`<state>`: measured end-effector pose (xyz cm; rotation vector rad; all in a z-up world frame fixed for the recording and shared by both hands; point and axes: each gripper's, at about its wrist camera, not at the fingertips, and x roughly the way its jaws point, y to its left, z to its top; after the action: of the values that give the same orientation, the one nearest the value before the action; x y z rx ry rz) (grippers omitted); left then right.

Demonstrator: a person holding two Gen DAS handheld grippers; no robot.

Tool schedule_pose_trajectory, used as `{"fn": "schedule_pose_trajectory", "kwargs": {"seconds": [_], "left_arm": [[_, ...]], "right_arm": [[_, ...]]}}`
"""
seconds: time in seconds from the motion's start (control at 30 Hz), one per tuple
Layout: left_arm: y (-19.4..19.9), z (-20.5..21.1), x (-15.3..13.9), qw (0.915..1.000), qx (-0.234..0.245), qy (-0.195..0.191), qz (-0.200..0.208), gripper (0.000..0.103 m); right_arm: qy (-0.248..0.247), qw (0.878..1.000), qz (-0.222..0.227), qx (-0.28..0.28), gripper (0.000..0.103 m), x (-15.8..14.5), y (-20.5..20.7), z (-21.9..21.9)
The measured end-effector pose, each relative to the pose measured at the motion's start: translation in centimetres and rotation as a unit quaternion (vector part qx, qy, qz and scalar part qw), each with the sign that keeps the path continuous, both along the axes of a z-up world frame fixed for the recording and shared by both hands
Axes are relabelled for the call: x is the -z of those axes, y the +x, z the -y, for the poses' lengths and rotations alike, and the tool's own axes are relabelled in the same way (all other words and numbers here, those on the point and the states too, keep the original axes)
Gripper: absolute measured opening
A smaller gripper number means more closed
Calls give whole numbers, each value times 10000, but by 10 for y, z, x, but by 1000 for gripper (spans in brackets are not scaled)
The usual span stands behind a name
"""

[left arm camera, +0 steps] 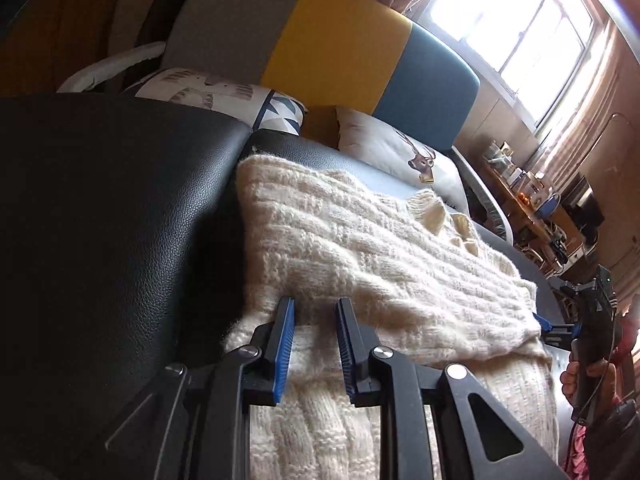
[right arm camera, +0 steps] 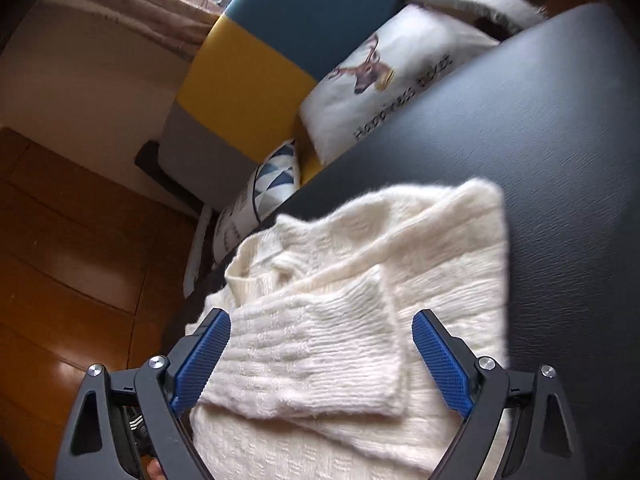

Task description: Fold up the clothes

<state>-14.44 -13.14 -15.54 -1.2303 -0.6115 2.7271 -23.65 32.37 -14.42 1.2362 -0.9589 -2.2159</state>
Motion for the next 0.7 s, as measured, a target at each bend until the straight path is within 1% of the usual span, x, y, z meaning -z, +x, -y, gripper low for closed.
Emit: {"fn": "schedule_pose_trajectory", "kwargs": {"seconds": [0.07,0.13,0.23,0.27,0.4,0.43,0.5,0.53,0.57,0.63,0.7], "left_arm": [[-1,1,3,10000,5,71,-6,21],[-1,6,6,9996,-21,276,-14,21],[-1,12,9,9986,-51,523,-39,21],[-1,12,9,9986,-44,526,-43,21],[-1,12,10,9985,-39,547,-55,21],[-1,13,10,9984,-40,554,-58,21],[-1,13,11,9983,-38,579,-66,21],[-1,13,11,9983,-37,584,-72,21],[-1,13,11,9982,-37,589,-78,21],[-1,12,10,9984,-39,558,-77,21],[0,12,9,9986,-52,521,-92,21]], "right_arm": [[-32,10000,-21,-45,94,4,3,7],[-104,9999,-79,-95,94,7,4,11],[-212,9995,-166,-170,101,13,7,17],[-200,9994,-198,-203,103,13,8,19],[61,9988,-322,-354,103,12,13,27],[142,9990,-289,-304,98,12,14,27],[522,9986,-81,-29,55,13,15,26],[785,9969,22,48,23,14,16,25],[949,9954,73,102,15,15,17,24],[1031,9946,18,129,15,14,21,23],[1245,9921,-98,80,14,5,23,28]]}}
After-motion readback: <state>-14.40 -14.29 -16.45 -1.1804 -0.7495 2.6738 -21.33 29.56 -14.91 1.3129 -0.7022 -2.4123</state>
